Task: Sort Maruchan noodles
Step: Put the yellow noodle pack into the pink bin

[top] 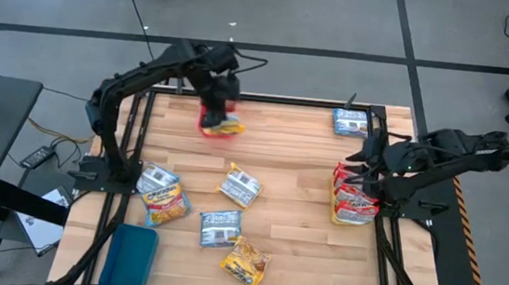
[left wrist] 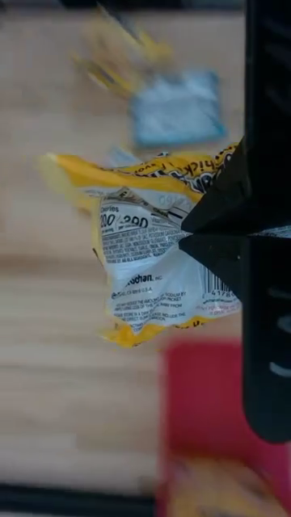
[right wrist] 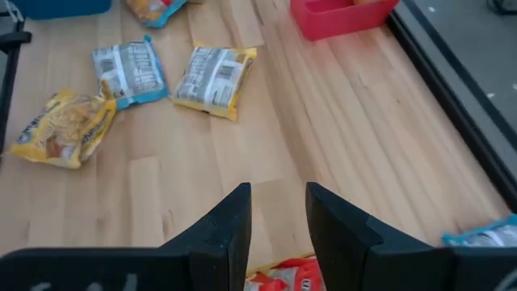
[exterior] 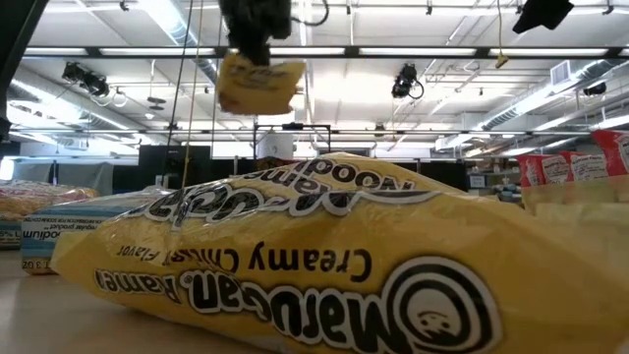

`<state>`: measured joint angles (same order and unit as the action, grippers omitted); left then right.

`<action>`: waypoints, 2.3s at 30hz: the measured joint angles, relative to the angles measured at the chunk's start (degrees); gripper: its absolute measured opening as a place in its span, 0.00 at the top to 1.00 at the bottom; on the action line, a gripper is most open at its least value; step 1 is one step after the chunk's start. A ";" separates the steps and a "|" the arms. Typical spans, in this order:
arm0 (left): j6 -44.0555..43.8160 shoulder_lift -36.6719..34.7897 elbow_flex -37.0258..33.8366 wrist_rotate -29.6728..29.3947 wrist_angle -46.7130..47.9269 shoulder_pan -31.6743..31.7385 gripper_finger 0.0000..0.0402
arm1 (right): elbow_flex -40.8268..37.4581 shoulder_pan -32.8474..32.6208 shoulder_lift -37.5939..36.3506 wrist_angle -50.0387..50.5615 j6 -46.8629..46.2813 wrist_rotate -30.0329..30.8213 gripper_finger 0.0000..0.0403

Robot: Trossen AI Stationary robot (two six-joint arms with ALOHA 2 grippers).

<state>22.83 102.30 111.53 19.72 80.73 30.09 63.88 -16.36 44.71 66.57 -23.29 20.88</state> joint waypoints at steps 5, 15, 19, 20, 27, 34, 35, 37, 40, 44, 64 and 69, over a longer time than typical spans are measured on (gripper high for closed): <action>6.27 0.00 -2.53 -2.82 0.86 4.10 1.00 | 0.00 0.01 0.97 -1.36 -1.62 -1.50 0.69; 17.26 0.04 -16.88 -0.10 -6.05 9.78 1.00 | -0.02 0.00 3.32 -8.05 -1.60 -2.80 0.69; 20.65 0.04 -22.15 0.22 -13.81 11.07 1.00 | -0.02 0.02 5.18 -13.41 0.40 0.76 0.69; 21.05 0.04 -23.00 0.87 -15.96 11.51 1.00 | -0.02 0.02 5.77 -14.87 1.49 1.78 0.69; 24.31 0.04 -27.09 4.99 -23.68 13.96 0.98 | -0.02 0.12 10.85 -22.11 6.15 6.43 0.69; 26.37 0.07 -31.03 4.94 -23.52 14.90 0.98 | -0.02 0.81 16.01 -24.53 6.94 6.40 0.69; 26.55 0.07 -31.37 4.95 -23.62 14.88 0.98 | -0.02 0.99 16.59 -24.59 6.99 6.42 0.69; 27.38 0.07 -31.50 4.96 -23.65 14.71 0.98 | -0.02 1.67 17.59 -24.59 6.98 6.40 0.69; 27.49 0.07 -31.50 4.49 -24.56 14.25 0.98 | -0.02 3.02 18.34 -24.60 6.97 6.43 0.69; 27.54 0.07 -31.50 -1.78 -24.83 12.68 0.98 | -0.02 5.43 18.44 -25.85 6.97 6.47 0.69; 22.27 0.07 -27.82 -7.53 -26.03 10.36 0.58 | -0.02 14.71 16.79 -29.07 15.43 6.51 0.69; 14.38 0.07 -21.00 -8.81 -22.87 8.30 0.55 | -0.02 17.52 16.79 -29.05 18.86 6.56 0.69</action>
<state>37.21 102.37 90.52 10.92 57.86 38.39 63.86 1.16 61.49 37.52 -4.43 27.44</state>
